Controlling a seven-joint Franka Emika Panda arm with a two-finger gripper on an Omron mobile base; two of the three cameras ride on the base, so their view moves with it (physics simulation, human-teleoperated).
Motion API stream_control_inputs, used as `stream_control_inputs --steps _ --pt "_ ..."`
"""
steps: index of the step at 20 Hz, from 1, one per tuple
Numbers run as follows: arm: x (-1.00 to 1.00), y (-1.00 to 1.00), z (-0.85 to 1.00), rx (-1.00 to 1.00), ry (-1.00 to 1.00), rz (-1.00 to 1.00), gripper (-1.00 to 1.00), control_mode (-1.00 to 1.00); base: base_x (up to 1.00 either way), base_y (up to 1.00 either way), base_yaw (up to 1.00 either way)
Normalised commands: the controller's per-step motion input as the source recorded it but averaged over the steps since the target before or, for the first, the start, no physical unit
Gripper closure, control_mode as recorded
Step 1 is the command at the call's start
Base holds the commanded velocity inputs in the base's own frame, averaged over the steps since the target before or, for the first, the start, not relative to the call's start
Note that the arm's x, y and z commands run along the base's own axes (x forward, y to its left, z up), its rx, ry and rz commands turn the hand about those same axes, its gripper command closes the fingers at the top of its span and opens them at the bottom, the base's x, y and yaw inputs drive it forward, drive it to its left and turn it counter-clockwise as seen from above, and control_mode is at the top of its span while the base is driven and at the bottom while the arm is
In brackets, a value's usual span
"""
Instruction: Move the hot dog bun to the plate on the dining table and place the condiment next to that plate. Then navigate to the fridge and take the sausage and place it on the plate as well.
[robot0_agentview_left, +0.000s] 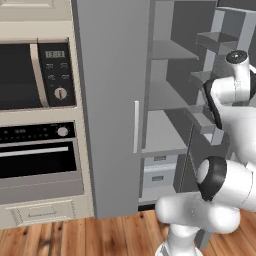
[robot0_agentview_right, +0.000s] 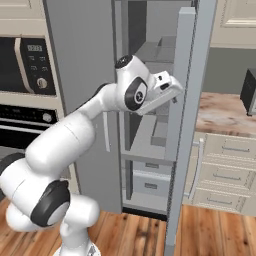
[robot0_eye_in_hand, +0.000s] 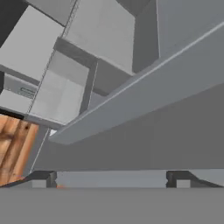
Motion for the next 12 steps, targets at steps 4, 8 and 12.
stream_control_inputs --steps 4,8,12 --pt "-0.62 0.98 -0.19 0.13 -0.16 -0.1 -1.0 -1.0 0.0 0.0 0.0" --pt "-0.08 1.0 -0.21 0.05 -0.1 -0.15 -1.0 -1.0 0.0 0.0 0.0" --pt "0.0 1.0 -0.19 0.05 -0.1 -0.13 -1.0 -1.0 0.0 0.0 0.0"
